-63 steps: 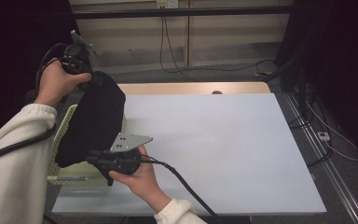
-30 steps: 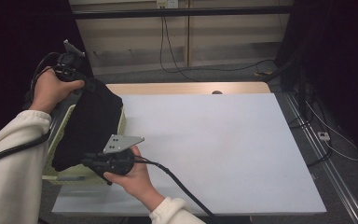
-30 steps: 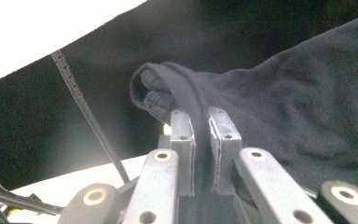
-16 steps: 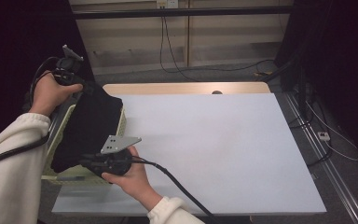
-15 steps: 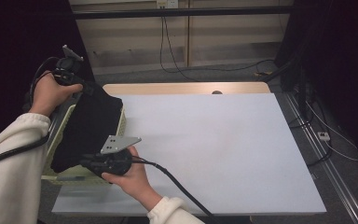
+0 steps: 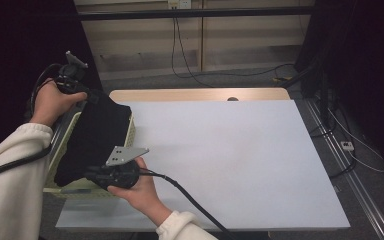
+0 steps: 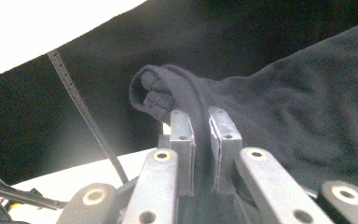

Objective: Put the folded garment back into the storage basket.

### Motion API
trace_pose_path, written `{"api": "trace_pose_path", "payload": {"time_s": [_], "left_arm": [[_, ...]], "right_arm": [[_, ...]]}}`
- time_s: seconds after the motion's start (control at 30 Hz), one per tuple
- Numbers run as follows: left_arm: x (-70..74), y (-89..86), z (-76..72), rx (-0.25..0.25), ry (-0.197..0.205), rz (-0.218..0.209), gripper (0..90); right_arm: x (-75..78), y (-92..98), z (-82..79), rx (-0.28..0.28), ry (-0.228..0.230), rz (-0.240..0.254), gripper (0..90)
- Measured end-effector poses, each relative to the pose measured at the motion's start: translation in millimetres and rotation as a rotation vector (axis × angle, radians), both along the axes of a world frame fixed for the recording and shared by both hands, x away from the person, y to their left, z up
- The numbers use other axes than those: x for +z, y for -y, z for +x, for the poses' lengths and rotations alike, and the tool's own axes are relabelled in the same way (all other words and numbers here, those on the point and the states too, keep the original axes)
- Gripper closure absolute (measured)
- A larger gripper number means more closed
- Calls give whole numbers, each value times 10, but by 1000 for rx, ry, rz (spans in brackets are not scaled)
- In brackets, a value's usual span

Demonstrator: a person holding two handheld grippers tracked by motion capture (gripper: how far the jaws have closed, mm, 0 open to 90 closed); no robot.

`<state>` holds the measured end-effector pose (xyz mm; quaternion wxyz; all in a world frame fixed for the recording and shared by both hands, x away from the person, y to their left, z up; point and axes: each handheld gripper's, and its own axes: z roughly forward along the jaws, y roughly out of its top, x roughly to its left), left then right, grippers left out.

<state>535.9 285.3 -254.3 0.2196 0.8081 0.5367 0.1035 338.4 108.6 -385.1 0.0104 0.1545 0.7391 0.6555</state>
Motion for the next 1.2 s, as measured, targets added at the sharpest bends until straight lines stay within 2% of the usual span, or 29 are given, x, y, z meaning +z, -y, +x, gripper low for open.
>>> {"api": "trace_pose_path", "payload": {"time_s": [0.53, 0.8, 0.93, 1.0, 1.03, 1.07, 1.1, 1.13, 1.17, 1.2], "left_arm": [[-92, -80, 4, 16, 0, -3, 836], [-169, -115, 15, 10, -19, -4, 835], [-203, -149, 20, 6, -11, 0, 833], [-238, -178, 23, 5, 9, 9, 816], [-265, -203, 26, 10, 30, 19, 770], [-308, -231, 35, 31, 61, 38, 646], [-356, -263, 57, 54, 64, 73, 444], [-397, -296, 69, 79, 60, 92, 291], [-425, -329, 72, 88, 63, 93, 244], [-455, -352, 69, 88, 70, 82, 242]], "right_arm": [[-49, -64, 11, 9, -8, -5, 823], [-75, -87, 10, 7, -8, -16, 822], [-96, -115, 24, 1, -8, -26, 818], [-118, -146, 36, -3, -6, -31, 808], [-128, -164, 43, -9, 0, -35, 784], [-142, -187, 51, -29, 5, -37, 707], [-153, -220, 59, -43, 1, -52, 549], [-156, -256, 63, -56, -10, -77, 405], [-153, -270, 65, -82, -21, -107, 344], [-147, -256, 67, -95, -37, -125, 335]]}}
